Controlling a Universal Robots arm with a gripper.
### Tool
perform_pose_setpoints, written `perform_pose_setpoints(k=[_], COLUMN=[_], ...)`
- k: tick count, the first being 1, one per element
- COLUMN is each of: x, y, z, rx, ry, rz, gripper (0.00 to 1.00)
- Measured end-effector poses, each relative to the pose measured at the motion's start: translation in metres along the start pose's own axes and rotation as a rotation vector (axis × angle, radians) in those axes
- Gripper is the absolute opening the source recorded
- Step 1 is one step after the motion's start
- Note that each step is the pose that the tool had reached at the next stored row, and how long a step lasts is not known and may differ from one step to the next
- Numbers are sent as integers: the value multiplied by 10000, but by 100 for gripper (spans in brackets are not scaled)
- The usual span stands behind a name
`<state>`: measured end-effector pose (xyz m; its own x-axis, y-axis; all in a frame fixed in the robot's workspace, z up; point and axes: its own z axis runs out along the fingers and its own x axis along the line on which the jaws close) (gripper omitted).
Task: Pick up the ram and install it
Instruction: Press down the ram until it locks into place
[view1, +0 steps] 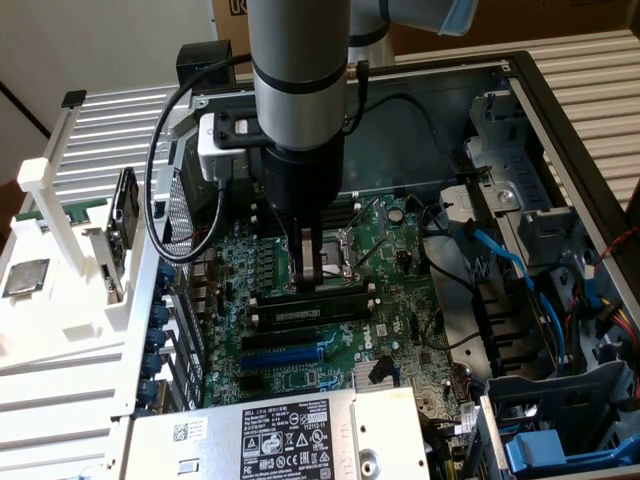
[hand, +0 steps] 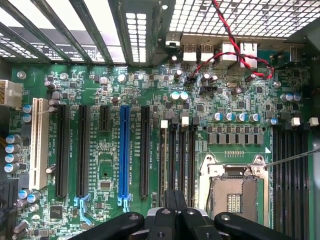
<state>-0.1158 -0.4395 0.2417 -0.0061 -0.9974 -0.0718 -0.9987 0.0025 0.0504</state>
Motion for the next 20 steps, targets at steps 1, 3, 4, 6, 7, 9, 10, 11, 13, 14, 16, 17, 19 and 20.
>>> perform_pose_setpoints(k=[1,3,4,6,7,9,10,11,13,14,16,17,19,20], x=[0,0,0,0,0,1,0,1,1,0,2,6,15,17], y=[12,60,86,98,103,108,110,114,133,137,142,144,155,161], z=[1,3,3,4,3,3,4,3,5,5,5,5,5,6], rx=[0,0,0,1,0,0,1,0,1,1,0,0,0,1], ry=[-2,-8,-12,-16,-16,-16,-17,-21,-34,-35,-38,-39,-40,-43], rz=[0,0,0,-1,0,-2,0,0,-2,-2,-2,-2,-1,-2], gripper=[10,10,10,10,10,10,10,10,10,10,10,10,10,10])
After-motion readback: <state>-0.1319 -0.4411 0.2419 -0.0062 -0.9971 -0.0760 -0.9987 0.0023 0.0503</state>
